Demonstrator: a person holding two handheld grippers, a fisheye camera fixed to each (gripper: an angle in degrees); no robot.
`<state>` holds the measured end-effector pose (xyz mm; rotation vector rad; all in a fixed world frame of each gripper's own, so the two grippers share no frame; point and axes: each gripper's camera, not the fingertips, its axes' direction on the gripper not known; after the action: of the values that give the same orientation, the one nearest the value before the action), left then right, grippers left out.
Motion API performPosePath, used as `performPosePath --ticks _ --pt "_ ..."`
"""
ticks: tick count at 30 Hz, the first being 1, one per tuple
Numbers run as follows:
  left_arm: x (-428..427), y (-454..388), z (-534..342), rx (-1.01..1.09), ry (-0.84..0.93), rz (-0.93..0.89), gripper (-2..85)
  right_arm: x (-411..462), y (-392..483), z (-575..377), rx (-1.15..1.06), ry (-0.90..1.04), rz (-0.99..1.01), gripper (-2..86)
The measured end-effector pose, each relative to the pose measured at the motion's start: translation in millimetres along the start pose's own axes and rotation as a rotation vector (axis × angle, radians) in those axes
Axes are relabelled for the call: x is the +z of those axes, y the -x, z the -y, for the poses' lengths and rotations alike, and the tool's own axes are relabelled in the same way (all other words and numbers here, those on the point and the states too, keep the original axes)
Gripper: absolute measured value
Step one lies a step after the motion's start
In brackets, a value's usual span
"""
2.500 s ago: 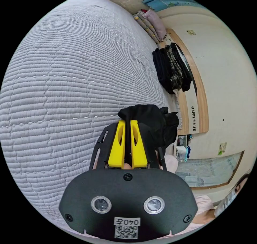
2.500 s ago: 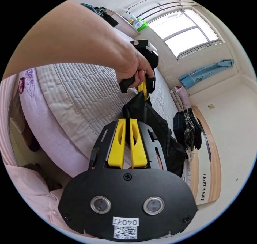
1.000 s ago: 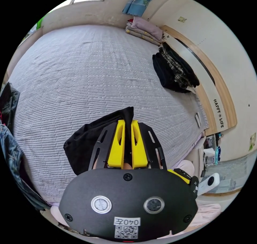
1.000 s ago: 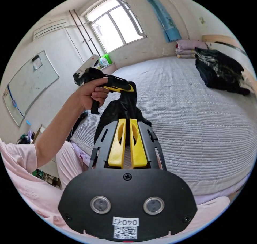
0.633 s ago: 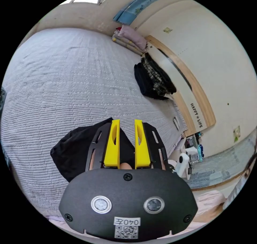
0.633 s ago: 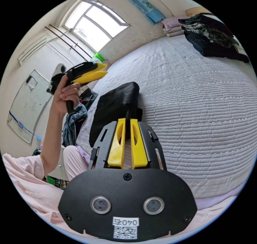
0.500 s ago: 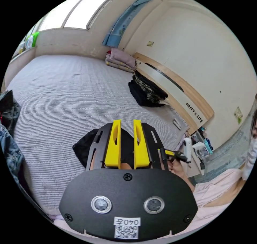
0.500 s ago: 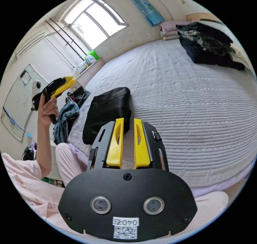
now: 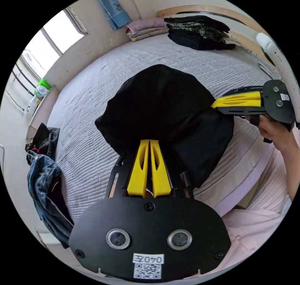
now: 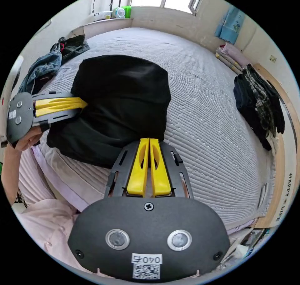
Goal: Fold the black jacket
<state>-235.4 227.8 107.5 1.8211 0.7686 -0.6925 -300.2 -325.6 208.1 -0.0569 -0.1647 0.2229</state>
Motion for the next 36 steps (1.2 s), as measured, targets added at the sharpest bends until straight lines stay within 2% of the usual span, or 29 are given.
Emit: performPosePath --ticks 2,5,8,11,14,15,16,21,24,26,28,30,33,35,36 --pt "-18.6 26.4 -1.2 -0.099 -0.05 -0.067 -0.9 -22.9 -17.0 12.0 -0.007 0.008 -0.05 -1.0" --pt "-47.5 59.8 1.0 -0.191 -0.193 -0.004 -0.9 -60.8 -38.3 37.8 -0.003 -0.135 -0.005 -1.0" --pt "-26.8 68.9 29.2 -0.162 -0.147 0.045 -0.9 -53.9 -41.4 82.3 -0.048 -0.162 0.081 -1.0" --pt "14.6 83.0 51.3 -0.207 -0.091 0.138 -0.9 -18.0 -40.4 121.9 -0.069 -0.111 0.021 -1.0" --pt "68.2 107.6 58.3 -0.247 0.039 0.046 -0.9 27.2 -47.6 144.0 -0.124 -0.012 0.005 -1.0" --pt "73.8 119.2 50.5 -0.274 -0.052 0.015 -0.9 39.4 -49.6 145.4 -0.141 0.019 -0.004 -1.0" --pt "76.9 126.3 48.3 -0.295 -0.049 -0.014 -0.9 42.4 -57.2 142.0 -0.143 -0.069 -0.012 -1.0" --pt "74.8 190.7 45.8 -0.368 -0.009 -0.201 -0.8 34.4 -100.6 147.2 -0.125 -0.06 0.038 -0.9" --pt "26.5 221.0 19.8 -0.426 -0.093 -0.109 -0.6 -12.9 -161.6 128.8 -0.045 -0.206 0.115 -0.5" --pt "1.6 231.2 -4.4 -0.439 -0.128 -0.118 -0.1 -33.5 -210.9 105.2 -0.041 -0.224 0.267 0.5" --pt "-8.0 240.2 -31.7 -0.494 -0.149 -0.197 1.4 -26.1 -248.2 90.1 -0.006 -0.156 0.418 8.0" --pt "-1.8 256.2 -65.6 -0.6 -0.177 -0.394 5.0 -5.2 -283.8 76.9 0.051 -0.051 0.554 13.3" --pt "18.5 279.8 -92.9 -0.737 -0.212 -0.593 6.7 30.3 -336.9 53.4 0.17 0.018 0.753 14.7" --pt "35.9 292.6 -98.4 -0.793 -0.179 -0.64 7.3 52.1 -374.2 40.5 0.267 0.005 0.966 14.7" --pt "46.5 299.5 -98.3 -0.81 -0.155 -0.669 7.5 56.4 -381.9 38.4 0.286 0.0 1.005 14.6"
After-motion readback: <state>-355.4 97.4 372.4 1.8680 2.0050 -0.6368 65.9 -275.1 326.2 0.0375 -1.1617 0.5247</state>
